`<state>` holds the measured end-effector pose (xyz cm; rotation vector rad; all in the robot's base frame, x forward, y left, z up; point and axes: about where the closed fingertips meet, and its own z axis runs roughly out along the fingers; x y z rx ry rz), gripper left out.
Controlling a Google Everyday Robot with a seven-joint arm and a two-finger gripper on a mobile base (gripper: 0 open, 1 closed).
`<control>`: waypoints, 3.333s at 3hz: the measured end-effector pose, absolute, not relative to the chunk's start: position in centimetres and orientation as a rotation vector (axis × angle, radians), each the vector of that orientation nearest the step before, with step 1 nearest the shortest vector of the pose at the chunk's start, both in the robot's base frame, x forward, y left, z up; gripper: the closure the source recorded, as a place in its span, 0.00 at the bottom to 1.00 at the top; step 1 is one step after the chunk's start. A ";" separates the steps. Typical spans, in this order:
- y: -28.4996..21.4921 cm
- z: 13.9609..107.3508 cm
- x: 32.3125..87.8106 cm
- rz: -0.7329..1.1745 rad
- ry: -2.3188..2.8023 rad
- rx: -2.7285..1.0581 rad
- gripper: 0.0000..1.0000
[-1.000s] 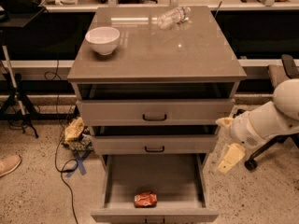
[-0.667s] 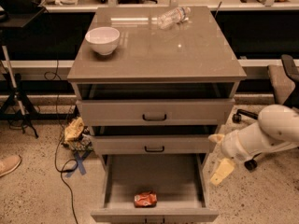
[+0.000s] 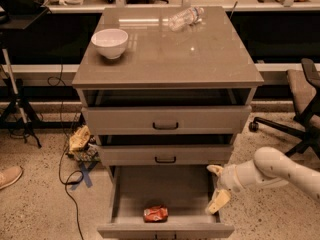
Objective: Pick coke can from bottom drawer and place on counter
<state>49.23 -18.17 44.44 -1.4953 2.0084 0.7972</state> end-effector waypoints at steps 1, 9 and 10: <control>-17.4 42.1 48.2 0.852 2.016 -1.484 0.00; -7.0 21.1 53.5 0.845 1.599 -1.769 0.00; -4.8 20.6 54.9 0.814 1.573 -1.710 0.00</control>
Offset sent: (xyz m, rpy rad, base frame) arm -0.0118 0.0080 -0.0275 0.0267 0.0414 0.0042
